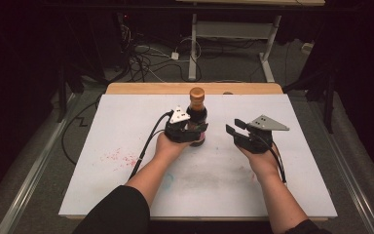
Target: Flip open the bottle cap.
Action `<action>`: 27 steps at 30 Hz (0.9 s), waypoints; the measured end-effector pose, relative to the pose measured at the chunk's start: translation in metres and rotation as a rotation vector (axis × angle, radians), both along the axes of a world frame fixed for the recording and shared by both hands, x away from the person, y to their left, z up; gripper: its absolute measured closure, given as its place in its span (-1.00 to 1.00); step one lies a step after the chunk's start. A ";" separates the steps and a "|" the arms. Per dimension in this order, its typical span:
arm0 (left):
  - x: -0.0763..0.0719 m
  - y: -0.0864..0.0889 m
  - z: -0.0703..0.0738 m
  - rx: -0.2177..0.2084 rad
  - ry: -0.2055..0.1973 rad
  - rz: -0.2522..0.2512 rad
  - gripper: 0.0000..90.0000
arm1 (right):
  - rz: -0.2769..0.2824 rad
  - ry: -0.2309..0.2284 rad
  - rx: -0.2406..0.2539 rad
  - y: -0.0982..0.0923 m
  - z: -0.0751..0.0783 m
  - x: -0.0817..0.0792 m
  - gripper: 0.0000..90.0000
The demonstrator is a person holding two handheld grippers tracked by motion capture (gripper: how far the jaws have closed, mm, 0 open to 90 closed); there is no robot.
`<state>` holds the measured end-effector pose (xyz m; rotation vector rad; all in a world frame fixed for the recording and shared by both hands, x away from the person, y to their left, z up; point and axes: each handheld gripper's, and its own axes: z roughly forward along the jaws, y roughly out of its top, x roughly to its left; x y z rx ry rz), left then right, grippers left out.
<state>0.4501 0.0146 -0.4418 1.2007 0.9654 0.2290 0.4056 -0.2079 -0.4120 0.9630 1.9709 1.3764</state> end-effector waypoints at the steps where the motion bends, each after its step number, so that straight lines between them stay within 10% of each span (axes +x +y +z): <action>1: 0.000 0.000 0.000 -0.002 0.000 0.001 -0.37 | 0.001 -0.001 0.000 0.001 0.000 0.001 0.43; 13: 0.000 0.000 0.000 -0.004 0.000 0.001 -0.37 | 0.036 -0.006 -0.014 0.018 0.006 0.012 1.00; 27: 0.000 0.000 0.000 -0.005 0.000 0.000 -0.37 | 0.061 -0.024 0.009 0.027 0.024 0.015 1.00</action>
